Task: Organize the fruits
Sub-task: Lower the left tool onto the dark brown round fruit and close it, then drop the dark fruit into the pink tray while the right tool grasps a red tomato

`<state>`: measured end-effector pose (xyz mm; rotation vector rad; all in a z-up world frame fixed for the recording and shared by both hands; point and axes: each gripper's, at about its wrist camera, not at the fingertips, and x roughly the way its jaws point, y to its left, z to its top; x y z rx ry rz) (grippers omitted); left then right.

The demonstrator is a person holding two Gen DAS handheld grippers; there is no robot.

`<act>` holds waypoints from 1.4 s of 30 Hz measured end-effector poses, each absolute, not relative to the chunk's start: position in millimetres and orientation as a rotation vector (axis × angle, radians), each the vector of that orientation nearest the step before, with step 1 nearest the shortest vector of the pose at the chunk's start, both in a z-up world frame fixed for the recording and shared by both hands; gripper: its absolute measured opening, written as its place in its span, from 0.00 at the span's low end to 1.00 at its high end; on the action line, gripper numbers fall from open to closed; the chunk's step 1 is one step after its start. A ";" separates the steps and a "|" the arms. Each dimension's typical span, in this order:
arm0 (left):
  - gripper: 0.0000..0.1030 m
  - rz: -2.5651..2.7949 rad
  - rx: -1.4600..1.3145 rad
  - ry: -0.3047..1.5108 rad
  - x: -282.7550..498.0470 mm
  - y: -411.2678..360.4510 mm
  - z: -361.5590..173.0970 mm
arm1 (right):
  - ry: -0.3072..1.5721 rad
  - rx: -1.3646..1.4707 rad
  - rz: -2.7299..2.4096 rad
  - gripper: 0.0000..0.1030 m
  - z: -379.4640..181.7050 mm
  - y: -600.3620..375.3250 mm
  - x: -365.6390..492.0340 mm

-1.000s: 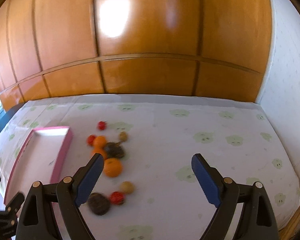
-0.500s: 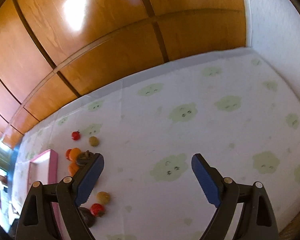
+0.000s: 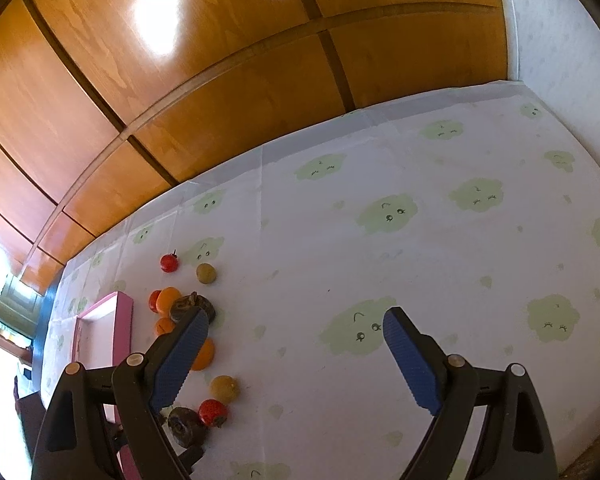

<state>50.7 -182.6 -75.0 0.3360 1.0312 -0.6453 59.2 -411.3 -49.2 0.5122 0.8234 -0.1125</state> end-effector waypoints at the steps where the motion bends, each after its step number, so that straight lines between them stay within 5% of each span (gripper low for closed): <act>1: 0.52 -0.644 0.345 1.036 53.0 -185.3 -78.1 | 0.829 0.511 -0.103 0.88 -49.7 -410.1 60.4; 5: 0.46 -0.638 0.338 1.047 60.1 -188.8 -88.2 | 0.873 0.512 -0.027 0.81 -54.5 -401.5 67.4; 10: 0.46 -0.636 0.257 1.003 48.5 -170.8 -78.1 | 0.953 0.437 0.143 0.53 -62.3 -368.4 76.7; 24: 0.46 -0.460 0.003 0.913 54.6 -57.8 -36.2 | 1.243 0.197 0.326 0.50 -110.1 -298.8 79.9; 42: 0.42 -0.116 0.014 0.876 147.7 38.5 -51.2 | 1.212 0.132 0.237 0.28 -123.2 -296.1 89.2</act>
